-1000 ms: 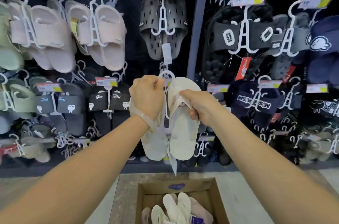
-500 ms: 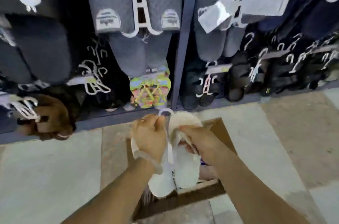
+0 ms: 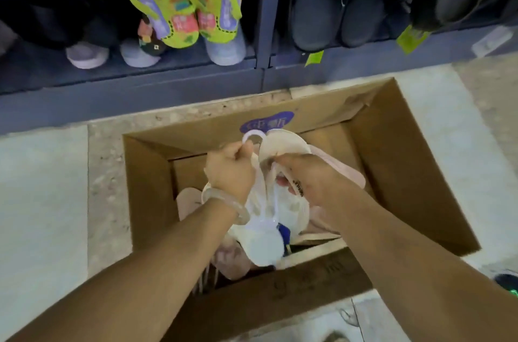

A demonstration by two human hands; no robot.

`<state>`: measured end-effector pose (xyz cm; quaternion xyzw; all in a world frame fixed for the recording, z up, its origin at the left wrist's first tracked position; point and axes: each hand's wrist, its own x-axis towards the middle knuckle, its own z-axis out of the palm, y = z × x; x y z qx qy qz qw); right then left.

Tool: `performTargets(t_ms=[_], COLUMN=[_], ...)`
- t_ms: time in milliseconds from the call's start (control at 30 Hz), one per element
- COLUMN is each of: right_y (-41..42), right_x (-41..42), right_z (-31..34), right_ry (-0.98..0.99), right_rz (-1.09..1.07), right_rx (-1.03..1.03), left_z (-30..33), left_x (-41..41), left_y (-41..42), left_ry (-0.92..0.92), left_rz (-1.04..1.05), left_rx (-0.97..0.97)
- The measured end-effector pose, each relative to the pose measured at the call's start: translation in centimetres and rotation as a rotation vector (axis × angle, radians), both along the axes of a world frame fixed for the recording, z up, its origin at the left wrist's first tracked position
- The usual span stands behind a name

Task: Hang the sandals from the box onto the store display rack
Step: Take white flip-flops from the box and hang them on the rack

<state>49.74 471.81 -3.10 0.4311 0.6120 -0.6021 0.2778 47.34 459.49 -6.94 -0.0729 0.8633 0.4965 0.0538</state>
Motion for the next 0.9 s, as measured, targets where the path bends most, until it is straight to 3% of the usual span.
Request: performTargets(t_ms=[100,200,300,767,900], right_y=[1.0,1.7,1.5,-0.2,-0.6], right_x=[-0.9,-2.0,-2.9,-2.9,-2.6], right_z=[-3.0,-4.5,-5.8,-8.0,-7.7], right_ry=[-0.019,-0.016,-0.072,-0.147,-0.132], right_rz=[-0.017,0.038,0.171,0.155,0.010], right_rx=[-0.078,-0.257,-0.220,-0.227,-0.239], left_z=[-2.7,-4.6,-6.2,-8.3,-8.3], left_x=[-1.1,-1.9,-2.3,-2.3,-1.9], left_y=[0.2,-0.2,-0.7,-1.5,-0.9], left_ry=[0.143,0.212,0.224,0.164,0.186], left_rz=[-0.133,-0.135,-0.062,0.127,0.119], left_rx=[-0.050,-0.042,-0.019,0.101,0.129])
